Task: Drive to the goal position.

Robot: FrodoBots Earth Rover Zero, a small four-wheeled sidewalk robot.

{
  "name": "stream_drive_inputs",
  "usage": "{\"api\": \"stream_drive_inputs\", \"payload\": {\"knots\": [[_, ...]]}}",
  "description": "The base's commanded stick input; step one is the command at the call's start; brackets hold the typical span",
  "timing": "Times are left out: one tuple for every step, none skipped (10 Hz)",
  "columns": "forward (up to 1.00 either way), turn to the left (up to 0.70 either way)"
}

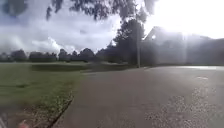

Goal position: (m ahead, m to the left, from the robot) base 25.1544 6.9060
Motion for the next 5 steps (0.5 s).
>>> {"api": "stream_drive_inputs", "payload": {"knots": [[0.70,0.00],[0.70,0.00],[0.70,0.00],[0.70,0.00],[0.70,0.00]]}}
